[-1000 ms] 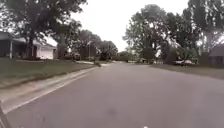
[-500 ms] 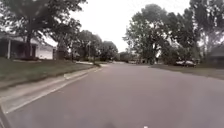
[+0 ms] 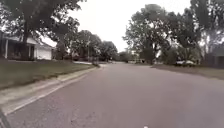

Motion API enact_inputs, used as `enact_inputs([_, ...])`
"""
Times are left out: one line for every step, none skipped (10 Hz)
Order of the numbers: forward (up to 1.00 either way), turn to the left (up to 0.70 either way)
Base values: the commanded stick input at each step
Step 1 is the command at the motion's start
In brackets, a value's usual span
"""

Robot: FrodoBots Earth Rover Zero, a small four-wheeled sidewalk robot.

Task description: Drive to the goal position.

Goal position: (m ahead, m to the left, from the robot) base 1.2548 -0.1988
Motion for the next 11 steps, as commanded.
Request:
enact_inputs([0.70, 0.00])
enact_inputs([0.70, 0.00])
enact_inputs([0.70, 0.00])
enact_inputs([0.70, 0.00])
enact_inputs([0.70, 0.00])
enact_inputs([0.70, 0.00])
enact_inputs([0.70, 0.00])
enact_inputs([0.70, 0.00])
enact_inputs([0.70, 0.00])
enact_inputs([0.70, 0.00])
enact_inputs([0.70, 0.00])
